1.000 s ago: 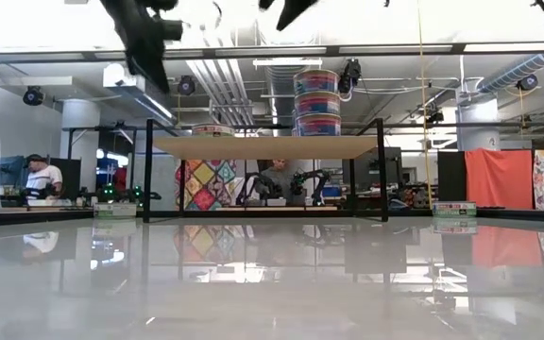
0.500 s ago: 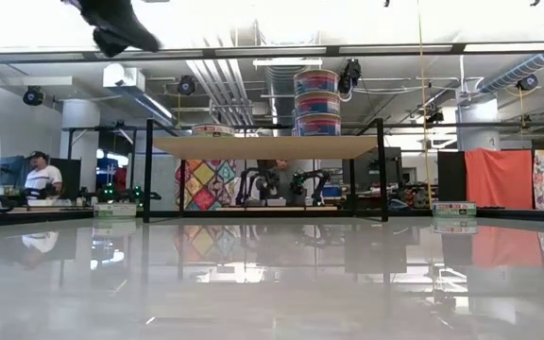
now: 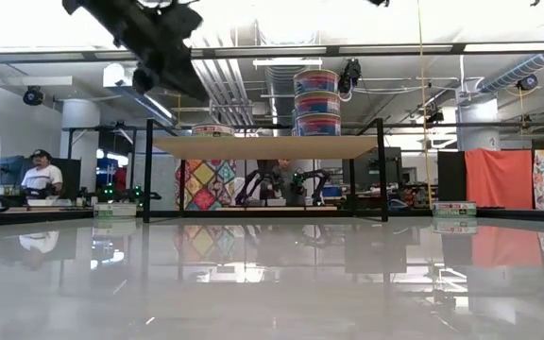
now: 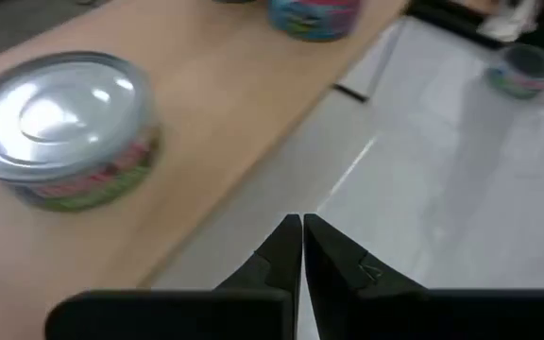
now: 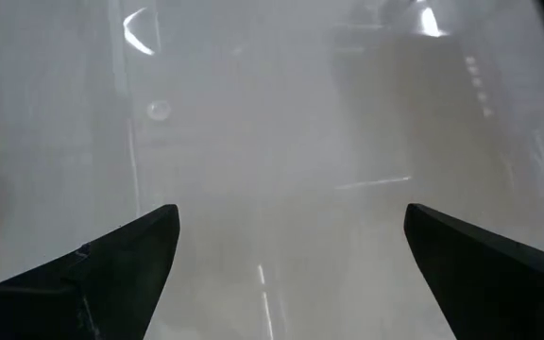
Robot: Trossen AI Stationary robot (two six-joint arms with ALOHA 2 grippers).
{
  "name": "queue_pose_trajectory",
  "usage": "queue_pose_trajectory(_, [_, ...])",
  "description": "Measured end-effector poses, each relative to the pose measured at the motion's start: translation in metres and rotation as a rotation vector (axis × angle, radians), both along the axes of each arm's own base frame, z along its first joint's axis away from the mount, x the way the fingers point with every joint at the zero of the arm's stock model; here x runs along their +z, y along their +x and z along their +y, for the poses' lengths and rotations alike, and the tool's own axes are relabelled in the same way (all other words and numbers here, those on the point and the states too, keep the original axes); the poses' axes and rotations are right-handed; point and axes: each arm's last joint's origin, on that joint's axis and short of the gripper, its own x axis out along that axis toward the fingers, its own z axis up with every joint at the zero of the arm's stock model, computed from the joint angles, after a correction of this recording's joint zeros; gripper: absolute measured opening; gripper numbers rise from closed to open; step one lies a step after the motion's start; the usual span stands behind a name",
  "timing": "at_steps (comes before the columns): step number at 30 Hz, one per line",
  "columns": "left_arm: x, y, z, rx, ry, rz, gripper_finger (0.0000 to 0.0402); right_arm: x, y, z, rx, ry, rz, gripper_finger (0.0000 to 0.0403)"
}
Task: Stack canned seafood by type on shelf
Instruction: Put the green tuna can on the shelf
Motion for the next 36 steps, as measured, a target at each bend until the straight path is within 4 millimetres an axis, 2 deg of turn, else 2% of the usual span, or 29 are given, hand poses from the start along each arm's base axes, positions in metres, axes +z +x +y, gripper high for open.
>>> queue_pose_trajectory(4, [-0.006, 0.005, 0.009, -0.022, -0.008, 0.023, 0.0, 0.0, -0.013, 0.006, 0.002, -0.017, 0.047, 0.04])
queue_pose_trajectory(8, [-0.012, 0.013, 0.013, -0.004, -0.021, 0.018, 0.0, 0.005, -0.021, 0.002, -0.04, -0.024, 0.058, 0.04])
queue_pose_trajectory(12, [-0.021, 0.018, 0.026, 0.093, 0.022, 0.065, 0.0, 0.008, -0.023, 0.0, -0.085, -0.003, 0.049, 0.04])
queue_pose_trajectory(22, [-0.009, 0.023, 0.068, 0.268, 0.038, 0.053, 0.0, 0.016, -0.028, -0.001, -0.13, 0.105, 0.075, 0.04])
queue_pose_trajectory(29, [-0.014, 0.027, 0.07, 0.265, 0.01, 0.06, 0.0, 0.015, -0.028, 0.0, -0.133, 0.12, 0.085, 0.04])
queue_pose_trajectory(36, [-0.014, 0.023, 0.08, 0.287, 0.03, 0.08, 0.0, 0.015, -0.028, 0.0, -0.142, 0.126, 0.082, 0.04])
